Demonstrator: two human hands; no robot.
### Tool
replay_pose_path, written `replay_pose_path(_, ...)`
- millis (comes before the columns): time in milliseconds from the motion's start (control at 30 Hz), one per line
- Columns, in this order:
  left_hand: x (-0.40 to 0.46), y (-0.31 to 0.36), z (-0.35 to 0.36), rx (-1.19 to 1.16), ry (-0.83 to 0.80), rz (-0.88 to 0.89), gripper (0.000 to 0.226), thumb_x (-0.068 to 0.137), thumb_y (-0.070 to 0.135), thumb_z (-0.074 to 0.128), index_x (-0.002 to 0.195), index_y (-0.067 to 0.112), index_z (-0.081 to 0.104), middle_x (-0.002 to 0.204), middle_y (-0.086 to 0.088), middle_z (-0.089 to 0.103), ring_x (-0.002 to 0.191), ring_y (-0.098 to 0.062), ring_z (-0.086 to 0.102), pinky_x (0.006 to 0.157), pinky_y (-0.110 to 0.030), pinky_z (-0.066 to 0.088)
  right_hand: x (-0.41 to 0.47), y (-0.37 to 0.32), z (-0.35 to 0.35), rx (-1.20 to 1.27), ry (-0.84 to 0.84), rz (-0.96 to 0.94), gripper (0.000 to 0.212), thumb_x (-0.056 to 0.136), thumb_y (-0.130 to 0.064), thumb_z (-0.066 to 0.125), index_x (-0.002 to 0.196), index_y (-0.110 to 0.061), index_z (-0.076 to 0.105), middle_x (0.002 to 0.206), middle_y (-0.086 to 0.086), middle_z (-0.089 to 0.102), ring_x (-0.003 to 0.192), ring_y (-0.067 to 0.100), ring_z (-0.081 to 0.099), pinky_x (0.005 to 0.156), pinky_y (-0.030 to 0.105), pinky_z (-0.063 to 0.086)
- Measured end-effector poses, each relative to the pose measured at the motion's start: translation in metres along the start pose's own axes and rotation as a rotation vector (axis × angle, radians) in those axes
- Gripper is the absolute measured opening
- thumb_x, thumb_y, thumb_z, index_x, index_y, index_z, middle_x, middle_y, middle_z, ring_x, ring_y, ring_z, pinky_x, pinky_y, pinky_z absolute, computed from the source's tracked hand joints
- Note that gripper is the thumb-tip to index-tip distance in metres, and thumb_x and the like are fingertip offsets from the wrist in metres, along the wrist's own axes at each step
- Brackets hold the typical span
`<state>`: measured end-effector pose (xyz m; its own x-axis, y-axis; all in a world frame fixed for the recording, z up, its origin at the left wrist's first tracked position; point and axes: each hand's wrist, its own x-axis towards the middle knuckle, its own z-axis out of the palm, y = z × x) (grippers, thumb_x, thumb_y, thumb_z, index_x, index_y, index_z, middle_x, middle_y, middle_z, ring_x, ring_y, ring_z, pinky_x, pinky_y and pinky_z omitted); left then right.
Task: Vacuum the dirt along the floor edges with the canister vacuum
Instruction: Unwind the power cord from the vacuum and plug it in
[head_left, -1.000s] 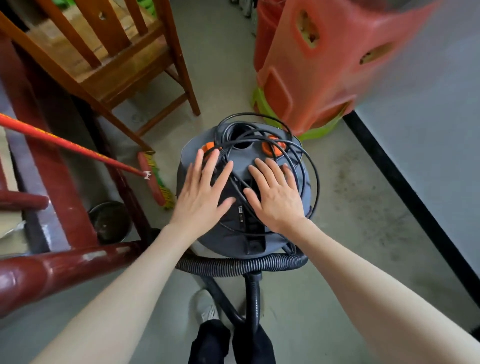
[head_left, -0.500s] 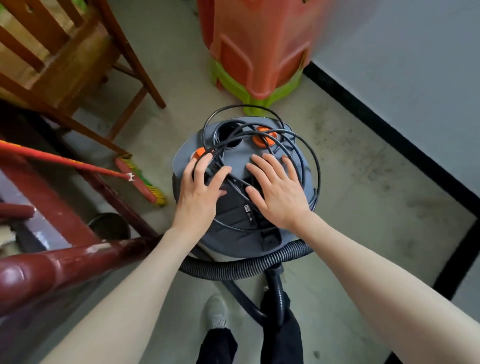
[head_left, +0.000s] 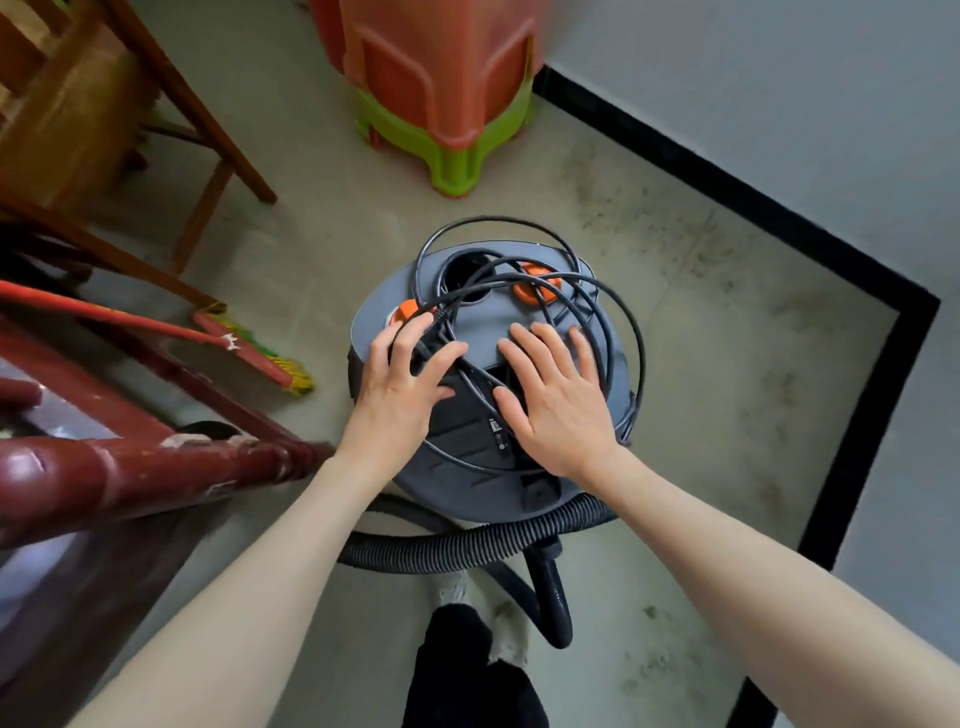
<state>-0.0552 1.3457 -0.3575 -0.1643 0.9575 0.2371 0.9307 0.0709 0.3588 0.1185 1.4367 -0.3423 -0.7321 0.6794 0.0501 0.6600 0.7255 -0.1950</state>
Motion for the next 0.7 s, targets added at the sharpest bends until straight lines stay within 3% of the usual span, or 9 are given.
replay_pose_path(233, -0.034, -0.002, -0.011, -0.068, -0.084, 0.099, 0.059, 0.079, 0.006, 0.071, 0.127, 0.026, 0.043, 0.141, -0.007, 0.027, 0.132, -0.034, 0.029, 0.114, -0.045, 0.025, -0.054, -0.037, 0.007, 0.015, 0.042, 0.144, 0.055, 0.097, -0.042, 0.034, 0.133, -0.006, 0.055, 0.14, 0.011, 0.053, 0.134, 0.028, 0.034, 0.115, 0.05, 0.015)
replay_pose_path(500, -0.068, -0.023, -0.029, -0.128, -0.158, 0.299, 0.06, 0.077, 0.004, 0.072, 0.127, 0.023, 0.044, 0.141, -0.007, 0.026, 0.132, -0.034, 0.028, 0.109, -0.048, 0.031, -0.103, -0.111, 0.023, 0.014, 0.151, 0.386, 0.053, 0.094, -0.04, 0.037, 0.131, -0.006, 0.056, 0.138, 0.012, 0.054, 0.133, 0.027, 0.034, 0.114, 0.051, 0.015)
replay_pose_path(700, -0.109, -0.026, -0.043, -0.114, -0.166, 0.355, 0.058, 0.078, 0.0, 0.065, 0.128, 0.021, 0.044, 0.142, -0.008, 0.025, 0.134, -0.035, 0.029, 0.107, -0.055, 0.032, -0.136, -0.165, 0.032, 0.013, 0.193, 0.508, 0.053, 0.094, -0.04, 0.037, 0.13, -0.006, 0.056, 0.136, 0.012, 0.055, 0.132, 0.026, 0.034, 0.115, 0.051, 0.015)
